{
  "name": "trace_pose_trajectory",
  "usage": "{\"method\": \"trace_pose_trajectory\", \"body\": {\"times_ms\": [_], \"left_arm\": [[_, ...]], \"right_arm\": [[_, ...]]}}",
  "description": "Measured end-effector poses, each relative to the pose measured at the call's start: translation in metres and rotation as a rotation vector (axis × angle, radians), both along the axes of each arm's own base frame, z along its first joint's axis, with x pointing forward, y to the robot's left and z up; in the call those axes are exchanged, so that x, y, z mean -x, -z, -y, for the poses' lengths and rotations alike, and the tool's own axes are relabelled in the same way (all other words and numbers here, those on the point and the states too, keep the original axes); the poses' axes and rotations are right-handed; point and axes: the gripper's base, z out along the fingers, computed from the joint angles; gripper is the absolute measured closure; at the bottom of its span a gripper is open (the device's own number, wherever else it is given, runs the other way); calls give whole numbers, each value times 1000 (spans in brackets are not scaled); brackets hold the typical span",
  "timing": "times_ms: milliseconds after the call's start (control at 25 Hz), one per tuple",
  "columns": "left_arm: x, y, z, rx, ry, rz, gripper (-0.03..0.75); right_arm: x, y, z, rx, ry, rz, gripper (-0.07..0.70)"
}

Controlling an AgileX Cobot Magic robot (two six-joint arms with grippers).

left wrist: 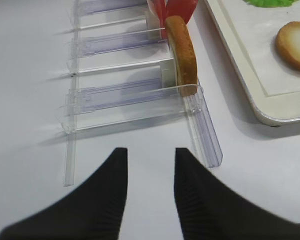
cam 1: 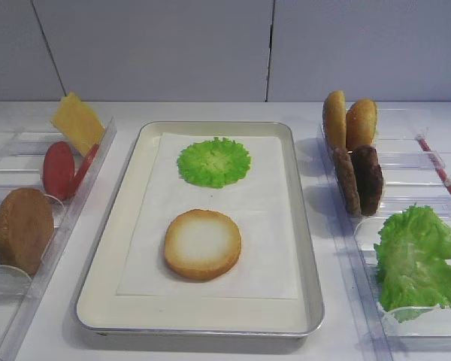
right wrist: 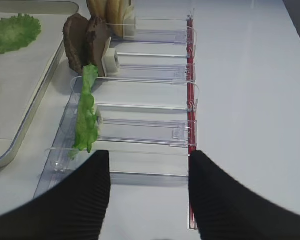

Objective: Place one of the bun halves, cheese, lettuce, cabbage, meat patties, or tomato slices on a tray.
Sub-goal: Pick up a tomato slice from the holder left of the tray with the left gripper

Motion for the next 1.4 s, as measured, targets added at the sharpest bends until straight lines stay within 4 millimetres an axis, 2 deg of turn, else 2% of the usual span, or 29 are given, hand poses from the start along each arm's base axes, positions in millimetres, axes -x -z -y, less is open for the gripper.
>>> {"method": "trace_pose_trajectory", "body": {"times_ms": [1000,1280,1400], "left_arm": [[0,0,0,0,0,0,501],[0,0,5,79,11,-8,501],[-5,-7,7,95,21,-44,501]], "right_arm": [[0,0,0,0,0,0,250],[0,0,0,0,0,0,250],[0,0,0,0,0,0,250]]}}
